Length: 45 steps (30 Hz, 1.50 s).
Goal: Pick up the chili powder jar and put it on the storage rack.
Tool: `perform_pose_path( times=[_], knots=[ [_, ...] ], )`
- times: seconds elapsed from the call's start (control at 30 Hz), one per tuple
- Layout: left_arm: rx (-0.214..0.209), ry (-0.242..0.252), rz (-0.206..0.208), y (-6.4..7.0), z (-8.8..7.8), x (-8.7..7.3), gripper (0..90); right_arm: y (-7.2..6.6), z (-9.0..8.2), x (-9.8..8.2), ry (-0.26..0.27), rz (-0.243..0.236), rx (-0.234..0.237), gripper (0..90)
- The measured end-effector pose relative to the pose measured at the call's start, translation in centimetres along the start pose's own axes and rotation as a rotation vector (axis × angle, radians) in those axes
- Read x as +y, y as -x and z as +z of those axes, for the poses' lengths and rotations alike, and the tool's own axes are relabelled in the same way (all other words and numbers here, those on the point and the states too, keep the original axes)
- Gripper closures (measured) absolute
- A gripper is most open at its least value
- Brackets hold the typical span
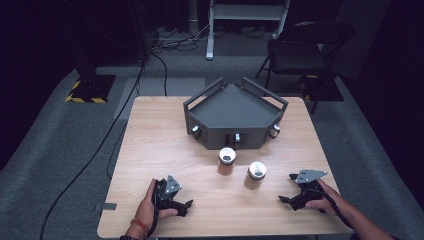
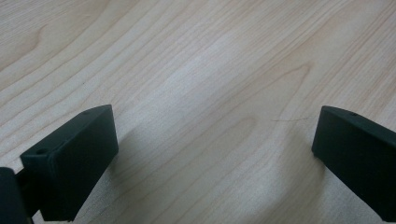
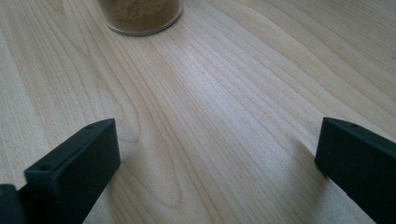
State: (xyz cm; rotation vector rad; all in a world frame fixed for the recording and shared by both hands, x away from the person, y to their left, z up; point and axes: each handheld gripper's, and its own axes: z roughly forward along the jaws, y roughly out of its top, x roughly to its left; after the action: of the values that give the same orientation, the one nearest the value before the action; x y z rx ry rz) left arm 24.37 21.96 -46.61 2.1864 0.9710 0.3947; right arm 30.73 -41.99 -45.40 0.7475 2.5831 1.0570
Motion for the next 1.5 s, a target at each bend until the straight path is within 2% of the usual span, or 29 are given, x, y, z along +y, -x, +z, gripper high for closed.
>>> perform_pose_path(
  times=[0.83,0.93,1.13,1.17,1.33,1.5],
  knots=[
    [0.018,-0.001,-0.012,0.4,-0.1,0.0,0.2,0.0,0.0,0.0,-0.001,0.002,-0.001,0.0],
    [0.034,-0.010,-0.011,0.7,-0.1,0.2,0.4,0.0,0.0,0.0,-0.001,0.002,-0.001,0.0],
    [0.038,-0.022,-0.012,1.0,0.0,0.8,1.1,0.0,0.0,0.0,0.000,0.003,-0.002,0.0],
    [0.050,-0.020,0.004,1.3,-0.1,1.1,1.6,-0.1,0.0,0.0,0.000,0.004,-0.003,0.0],
    [0.047,-0.002,0.008,1.4,-0.5,1.5,1.7,-0.1,0.0,0.0,0.000,0.005,-0.004,0.0],
    [0.038,-0.005,0.048,2.0,-0.9,3.0,1.7,0.0,0.1,0.1,0.001,0.005,-0.005,0.0]
  ],
)
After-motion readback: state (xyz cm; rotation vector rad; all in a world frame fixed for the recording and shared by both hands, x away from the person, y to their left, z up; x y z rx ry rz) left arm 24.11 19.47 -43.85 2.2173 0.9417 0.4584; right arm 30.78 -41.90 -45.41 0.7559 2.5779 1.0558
